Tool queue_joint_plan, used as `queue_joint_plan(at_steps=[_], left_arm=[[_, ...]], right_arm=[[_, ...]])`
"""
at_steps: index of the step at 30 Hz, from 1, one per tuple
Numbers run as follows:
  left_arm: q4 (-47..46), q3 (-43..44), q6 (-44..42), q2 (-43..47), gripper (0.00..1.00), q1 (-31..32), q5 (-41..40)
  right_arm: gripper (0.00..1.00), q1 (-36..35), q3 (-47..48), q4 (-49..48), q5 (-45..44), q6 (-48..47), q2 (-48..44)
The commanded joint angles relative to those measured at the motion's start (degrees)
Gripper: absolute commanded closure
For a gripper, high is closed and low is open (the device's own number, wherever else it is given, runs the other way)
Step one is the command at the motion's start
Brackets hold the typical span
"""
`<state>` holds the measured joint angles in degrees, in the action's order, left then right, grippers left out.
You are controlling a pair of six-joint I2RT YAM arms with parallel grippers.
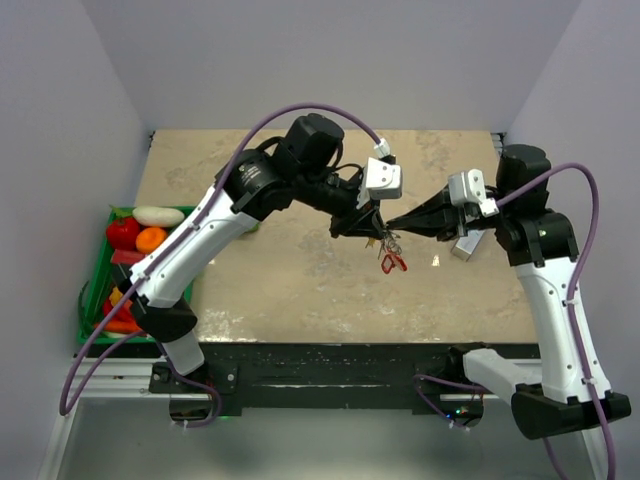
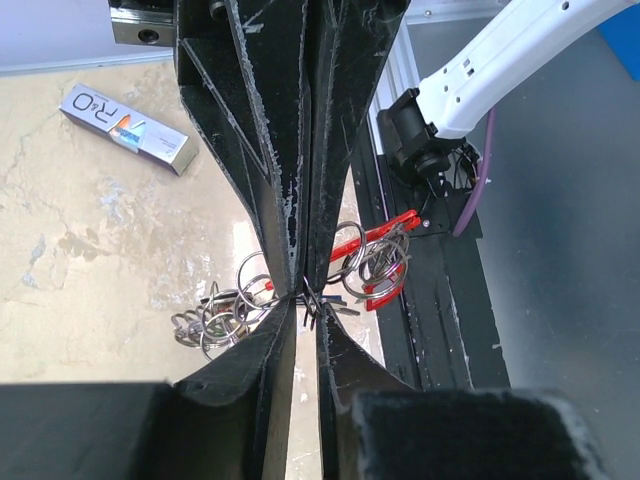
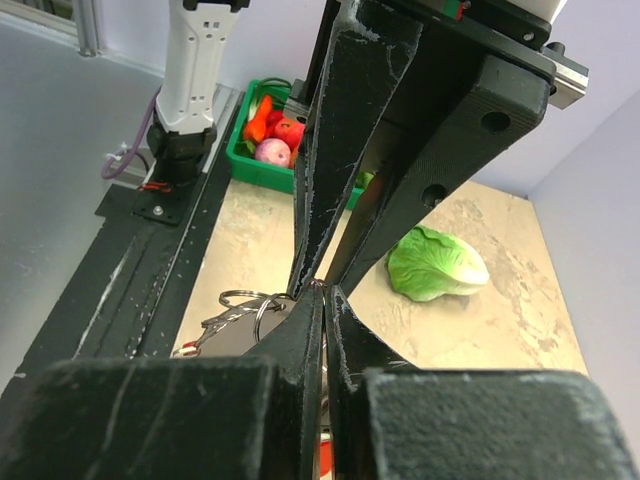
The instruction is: Remove the keys from the keyring
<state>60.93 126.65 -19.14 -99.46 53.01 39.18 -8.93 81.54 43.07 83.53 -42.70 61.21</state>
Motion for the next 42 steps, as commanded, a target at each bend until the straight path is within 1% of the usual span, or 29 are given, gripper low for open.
queue_joint_plan(at_steps=[1,2,3,11,15,23,28,29,31,32,33,34,35,37,42], left_arm=[[-3.0,-0.3,-1.0,2.7,0.86,0.4,0.2],[-2.8,-0.4,-1.1,2.7,0.95,0.4,0.4],[-2.8,-0.3,-1.2,2.7,1.00,0.4,0.5],[-2.5,-1.3,-1.4,3.0,1.00,0.3,0.6],[-2.3,-2.5,-1.4,2.5,1.00,0.3,2.1],[-2.0,-2.6,-1.6,1.6,1.00,0.8,3.7],[-2.7,-1.8,-0.6,0.6,0.99,1.4,2.4],[-3.2,-1.7,-0.3,0.5,0.88,1.4,2.2],[-3.4,-0.9,0.2,0.4,0.76,1.4,1.3],[-3.5,-0.5,0.2,0.4,0.67,1.4,0.9],[-3.6,0.1,0.2,0.7,0.63,1.4,-0.4],[-3.8,0.5,0.3,1.1,0.55,1.4,-1.2],[-4.0,0.9,0.2,1.4,0.52,1.3,-2.0],[-4.1,1.8,0.1,2.6,0.49,1.0,-3.6],[-5.1,3.0,0.4,4.9,0.47,-0.5,-7.2]], right_arm=[[1.00,0.4,1.9,0.1,7.8,-1.6,-1.4],[1.00,0.6,1.9,0.0,7.9,-1.6,-1.4],[1.00,0.7,2.0,0.1,7.8,-1.7,-1.5],[1.00,1.5,3.3,1.0,7.9,-2.3,-1.6],[1.00,1.5,5.7,5.7,7.9,-6.2,-0.7],[1.00,1.1,10.3,10.9,7.9,-10.1,0.5],[1.00,0.6,8.5,10.8,7.9,-10.7,-0.5],[1.00,0.5,7.4,10.5,8.0,-10.6,-1.0],[1.00,0.5,6.6,8.8,7.9,-9.3,-1.6],[1.00,0.6,5.8,8.1,7.9,-8.6,-1.9],[1.00,0.5,5.5,7.3,8.0,-7.9,-2.5],[1.00,0.7,5.1,6.9,7.9,-7.7,-2.8],[1.00,0.7,4.5,6.3,7.9,-7.3,-3.0],[1.00,1.2,3.9,5.7,8.0,-6.7,-3.5],[1.00,1.7,0.9,5.7,8.0,-7.1,-4.0]])
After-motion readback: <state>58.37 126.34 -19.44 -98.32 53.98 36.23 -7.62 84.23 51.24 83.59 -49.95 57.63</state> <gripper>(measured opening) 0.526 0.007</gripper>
